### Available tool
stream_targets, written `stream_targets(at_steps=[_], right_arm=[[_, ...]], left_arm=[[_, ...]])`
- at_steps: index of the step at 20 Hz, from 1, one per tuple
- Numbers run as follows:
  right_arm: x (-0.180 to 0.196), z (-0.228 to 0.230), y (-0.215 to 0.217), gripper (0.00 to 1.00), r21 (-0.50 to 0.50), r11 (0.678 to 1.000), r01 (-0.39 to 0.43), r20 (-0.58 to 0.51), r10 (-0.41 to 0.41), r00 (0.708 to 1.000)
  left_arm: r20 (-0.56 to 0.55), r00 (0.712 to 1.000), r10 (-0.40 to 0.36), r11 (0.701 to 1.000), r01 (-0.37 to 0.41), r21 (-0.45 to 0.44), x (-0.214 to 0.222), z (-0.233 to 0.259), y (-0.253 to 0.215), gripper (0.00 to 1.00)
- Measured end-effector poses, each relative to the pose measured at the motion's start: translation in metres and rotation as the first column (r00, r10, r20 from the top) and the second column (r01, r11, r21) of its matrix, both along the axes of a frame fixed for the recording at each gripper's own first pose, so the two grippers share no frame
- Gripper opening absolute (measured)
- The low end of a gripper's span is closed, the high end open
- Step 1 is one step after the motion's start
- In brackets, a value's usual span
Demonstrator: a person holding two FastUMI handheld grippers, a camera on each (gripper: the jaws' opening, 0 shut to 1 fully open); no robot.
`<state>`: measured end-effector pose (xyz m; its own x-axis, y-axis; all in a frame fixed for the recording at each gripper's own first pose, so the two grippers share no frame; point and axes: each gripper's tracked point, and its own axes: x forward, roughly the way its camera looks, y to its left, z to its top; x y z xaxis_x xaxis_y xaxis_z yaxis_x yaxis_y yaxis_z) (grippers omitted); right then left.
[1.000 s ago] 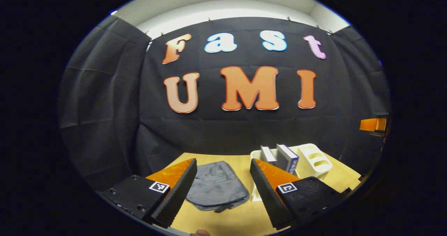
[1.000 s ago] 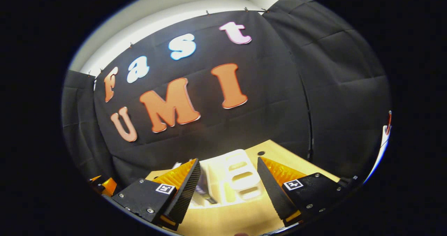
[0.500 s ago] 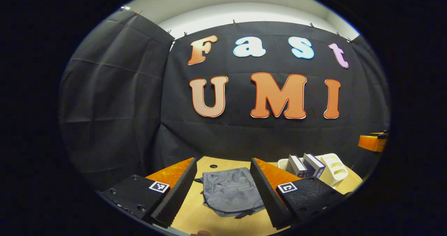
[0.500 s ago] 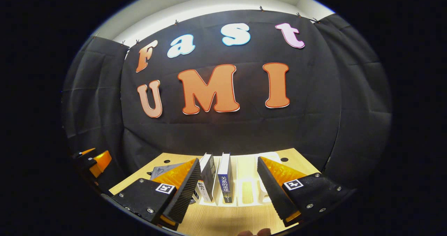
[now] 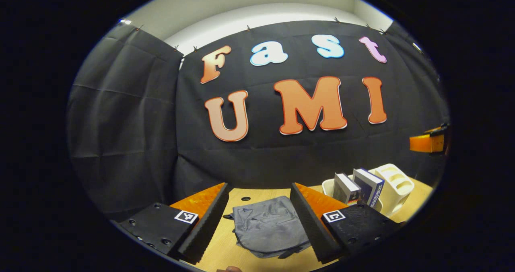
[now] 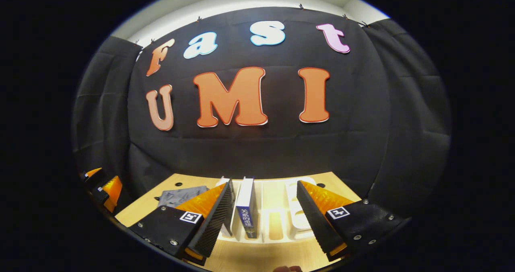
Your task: Open the schoolbag, grab two books from the bookshelf and put them into the schoolbag.
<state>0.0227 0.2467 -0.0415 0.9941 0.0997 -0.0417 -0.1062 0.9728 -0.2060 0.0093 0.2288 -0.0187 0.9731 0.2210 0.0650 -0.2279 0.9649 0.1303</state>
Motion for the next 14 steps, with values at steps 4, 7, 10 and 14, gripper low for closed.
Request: stream_targets(at_steps=[4, 7, 10, 14], right_arm=[[-0.002, -0.016, -0.005, 0.97, -0.007, 0.994, 0.108, -0.006, -0.108, 0.994], [-0.002, -0.030, -0.016, 0.97, -0.048, 0.984, 0.173, -0.027, -0.175, 0.984], [-0.003, -0.041, -0.025, 0.97, -0.053, 0.978, 0.201, -0.059, -0.204, 0.977], [-0.011, -0.056, -0.048, 0.98, -0.076, 0.964, 0.254, -0.092, -0.260, 0.961]], left_arm=[[-0.196, 0.980, -0.046, 0.966, 0.094, 0.242, 0.021, -0.074, 0.012, 0.97], [-0.319, 0.946, -0.065, 0.935, 0.169, 0.312, 0.022, -0.131, 0.009, 0.97], [-0.403, 0.913, -0.072, 0.900, 0.234, 0.369, 0.021, -0.181, -0.001, 0.97], [-0.479, 0.872, -0.100, 0.819, 0.346, 0.458, 0.022, -0.227, -0.024, 0.97]])
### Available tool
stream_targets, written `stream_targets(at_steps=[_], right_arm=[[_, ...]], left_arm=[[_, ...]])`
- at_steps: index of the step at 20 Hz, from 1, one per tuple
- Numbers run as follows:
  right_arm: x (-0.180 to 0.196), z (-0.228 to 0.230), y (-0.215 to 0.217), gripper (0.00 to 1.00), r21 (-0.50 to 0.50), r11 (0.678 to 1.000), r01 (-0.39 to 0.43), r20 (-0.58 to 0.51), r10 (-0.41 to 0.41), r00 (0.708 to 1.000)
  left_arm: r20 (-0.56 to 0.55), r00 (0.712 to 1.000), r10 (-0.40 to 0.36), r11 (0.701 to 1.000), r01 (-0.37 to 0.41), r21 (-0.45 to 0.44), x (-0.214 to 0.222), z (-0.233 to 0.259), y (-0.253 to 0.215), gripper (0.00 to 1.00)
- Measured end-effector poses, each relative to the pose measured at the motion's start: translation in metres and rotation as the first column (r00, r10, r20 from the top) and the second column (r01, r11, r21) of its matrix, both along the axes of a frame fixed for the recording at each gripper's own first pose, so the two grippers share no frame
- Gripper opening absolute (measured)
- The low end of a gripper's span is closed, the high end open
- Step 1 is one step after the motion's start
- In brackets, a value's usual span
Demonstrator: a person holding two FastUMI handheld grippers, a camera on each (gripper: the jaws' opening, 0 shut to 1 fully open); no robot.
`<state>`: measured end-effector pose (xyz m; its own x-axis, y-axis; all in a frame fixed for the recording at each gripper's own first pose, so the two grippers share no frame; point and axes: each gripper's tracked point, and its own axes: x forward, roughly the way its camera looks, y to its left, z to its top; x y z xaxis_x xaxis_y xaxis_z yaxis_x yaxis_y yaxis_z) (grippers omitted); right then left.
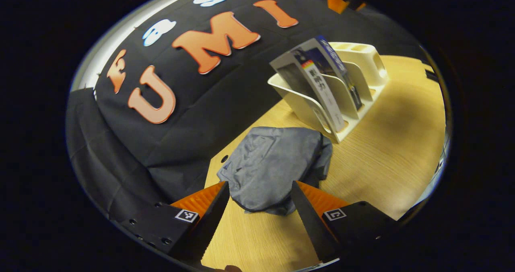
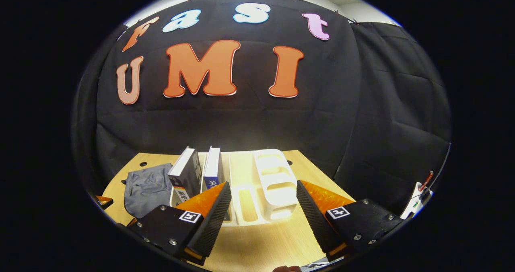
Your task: Open the schoolbag, grab two books from the bookshelf and put them into the schoolbag.
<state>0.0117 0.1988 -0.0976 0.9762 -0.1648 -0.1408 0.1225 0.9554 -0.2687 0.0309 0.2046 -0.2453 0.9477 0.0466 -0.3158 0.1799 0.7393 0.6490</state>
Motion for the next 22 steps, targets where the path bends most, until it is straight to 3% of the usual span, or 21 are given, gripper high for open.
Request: stream_targets(at_steps=[11, 22], right_arm=[[-0.028, -0.022, -0.059, 0.98, 0.035, 0.989, 0.142, -0.053, -0.140, 0.989], [-0.035, -0.032, -0.075, 0.98, 0.041, 0.982, 0.182, -0.084, -0.178, 0.980]], left_arm=[[-0.092, 0.993, -0.068, 0.983, 0.082, 0.165, 0.032, -0.047, -0.013, 0.96], [-0.141, 0.982, -0.124, 0.961, 0.154, 0.229, 0.074, -0.052, -0.027, 0.97]])
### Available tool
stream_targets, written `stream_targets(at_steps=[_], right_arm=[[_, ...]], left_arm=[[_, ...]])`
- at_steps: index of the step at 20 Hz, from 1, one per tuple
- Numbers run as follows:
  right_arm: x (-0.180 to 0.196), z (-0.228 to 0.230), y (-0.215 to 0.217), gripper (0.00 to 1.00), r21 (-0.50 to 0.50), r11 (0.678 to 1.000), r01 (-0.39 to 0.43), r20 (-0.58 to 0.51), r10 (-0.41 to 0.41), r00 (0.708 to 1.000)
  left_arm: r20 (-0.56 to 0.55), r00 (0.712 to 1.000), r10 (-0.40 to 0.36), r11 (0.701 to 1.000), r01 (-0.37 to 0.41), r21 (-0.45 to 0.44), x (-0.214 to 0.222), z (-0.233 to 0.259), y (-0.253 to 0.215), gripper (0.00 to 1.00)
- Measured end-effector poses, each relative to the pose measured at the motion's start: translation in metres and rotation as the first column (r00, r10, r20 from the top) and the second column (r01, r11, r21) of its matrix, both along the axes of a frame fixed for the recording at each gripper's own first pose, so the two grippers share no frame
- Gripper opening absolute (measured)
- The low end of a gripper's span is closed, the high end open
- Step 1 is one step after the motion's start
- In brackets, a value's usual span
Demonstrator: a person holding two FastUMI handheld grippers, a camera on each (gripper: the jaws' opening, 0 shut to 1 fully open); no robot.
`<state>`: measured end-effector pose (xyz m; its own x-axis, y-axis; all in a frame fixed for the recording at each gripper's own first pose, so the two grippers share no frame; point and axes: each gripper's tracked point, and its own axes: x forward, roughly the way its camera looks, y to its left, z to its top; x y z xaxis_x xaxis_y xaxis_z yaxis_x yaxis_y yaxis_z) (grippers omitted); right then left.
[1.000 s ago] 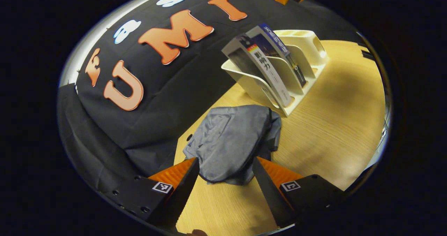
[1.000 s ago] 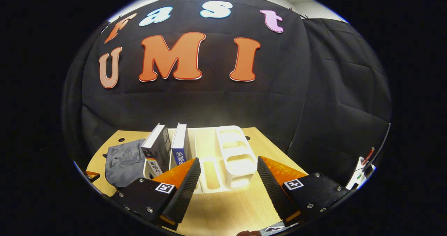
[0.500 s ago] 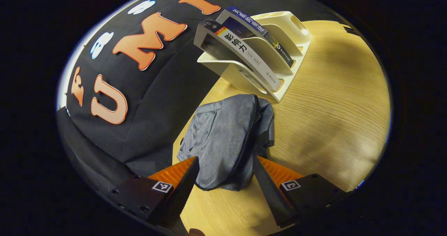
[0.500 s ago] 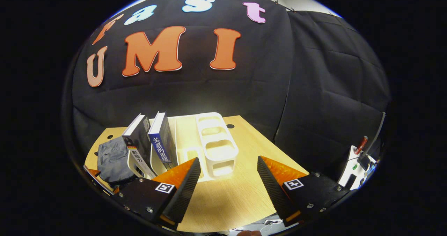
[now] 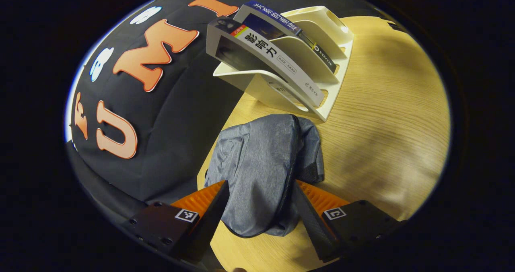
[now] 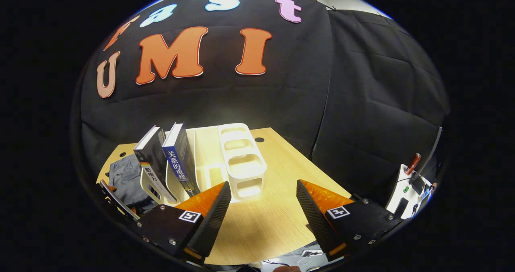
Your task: Open the schoolbag, grab two books from the bookshelf and put them into the schoolbag.
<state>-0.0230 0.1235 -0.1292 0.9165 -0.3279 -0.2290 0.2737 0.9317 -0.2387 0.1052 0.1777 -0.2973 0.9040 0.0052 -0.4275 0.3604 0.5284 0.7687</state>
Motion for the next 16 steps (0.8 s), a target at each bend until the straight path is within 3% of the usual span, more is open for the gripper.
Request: stream_targets(at_steps=[5, 7, 9, 12, 16], right_arm=[[0.009, -0.002, 0.004, 0.98, 0.027, 1.000, -0.008, -0.009, 0.008, 1.000], [0.014, 0.003, 0.008, 0.98, 0.028, 0.999, -0.031, -0.009, 0.031, 0.999], [0.020, 0.010, 0.009, 0.98, 0.031, 0.998, -0.054, -0.001, 0.054, 0.999], [0.028, 0.022, 0.000, 0.98, 0.073, 0.997, -0.020, 0.030, 0.018, 0.999], [0.033, 0.019, 0.019, 0.98, 0.149, 0.987, -0.051, 0.002, 0.052, 0.999]], left_arm=[[-0.043, 0.999, -0.024, 1.000, 0.024, -0.006, 0.006, -0.003, -0.004, 0.96], [-0.078, 0.997, -0.027, 1.000, 0.026, -0.009, 0.003, -0.008, -0.008, 0.62], [-0.088, 0.996, -0.014, 1.000, 0.013, -0.014, 0.004, -0.009, -0.009, 0.17], [-0.117, 0.993, 0.012, 0.999, -0.017, -0.048, 0.003, -0.009, -0.010, 0.06], [-0.145, 0.989, -0.040, 0.999, 0.037, -0.019, 0.003, 0.001, -0.010, 0.02]])
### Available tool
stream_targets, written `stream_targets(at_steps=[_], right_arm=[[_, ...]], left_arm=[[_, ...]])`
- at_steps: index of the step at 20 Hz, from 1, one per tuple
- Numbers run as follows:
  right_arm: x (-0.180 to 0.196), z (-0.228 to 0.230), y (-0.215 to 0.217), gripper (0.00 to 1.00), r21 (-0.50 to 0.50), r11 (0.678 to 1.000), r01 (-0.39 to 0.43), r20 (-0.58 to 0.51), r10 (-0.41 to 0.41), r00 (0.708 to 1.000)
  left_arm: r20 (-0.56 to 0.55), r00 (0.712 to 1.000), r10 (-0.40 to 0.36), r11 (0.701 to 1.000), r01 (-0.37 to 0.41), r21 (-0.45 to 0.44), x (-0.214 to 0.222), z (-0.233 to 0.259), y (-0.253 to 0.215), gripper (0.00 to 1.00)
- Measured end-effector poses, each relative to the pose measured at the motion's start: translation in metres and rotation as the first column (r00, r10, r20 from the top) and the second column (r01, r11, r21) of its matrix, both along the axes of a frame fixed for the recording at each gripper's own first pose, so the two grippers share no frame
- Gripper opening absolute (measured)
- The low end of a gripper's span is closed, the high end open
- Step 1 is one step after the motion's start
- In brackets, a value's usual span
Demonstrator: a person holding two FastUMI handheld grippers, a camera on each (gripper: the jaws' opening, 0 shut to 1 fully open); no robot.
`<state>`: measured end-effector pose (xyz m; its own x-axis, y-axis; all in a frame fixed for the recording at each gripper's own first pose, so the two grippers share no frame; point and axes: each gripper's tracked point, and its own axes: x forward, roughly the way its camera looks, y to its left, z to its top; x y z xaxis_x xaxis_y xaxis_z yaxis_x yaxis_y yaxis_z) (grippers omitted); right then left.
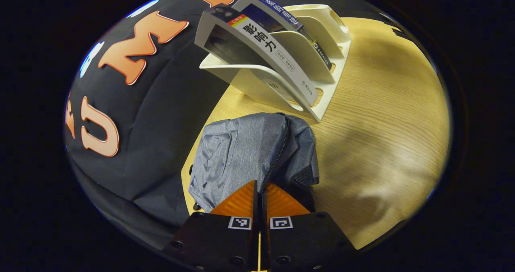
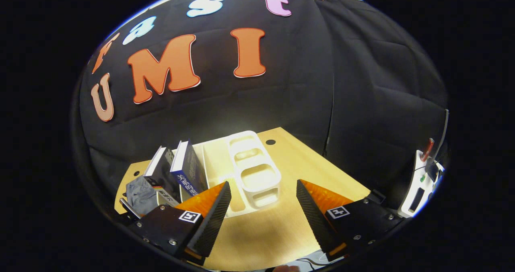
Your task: Open the schoolbag, grab two books from the bookshelf and put them into the schoolbag.
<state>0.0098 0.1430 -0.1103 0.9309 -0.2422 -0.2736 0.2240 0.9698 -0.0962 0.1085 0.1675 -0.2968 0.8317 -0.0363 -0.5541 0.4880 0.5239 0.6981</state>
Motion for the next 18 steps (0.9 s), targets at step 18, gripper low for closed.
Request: stream_targets(at_steps=[18], right_arm=[[-0.024, 0.011, 0.095, 0.98, -0.056, 0.995, 0.084, 0.010, -0.084, 0.996]], left_arm=[[-0.302, 0.945, -0.122, 0.918, -0.008, -0.396, 0.029, 0.120, 0.056, 0.01]])
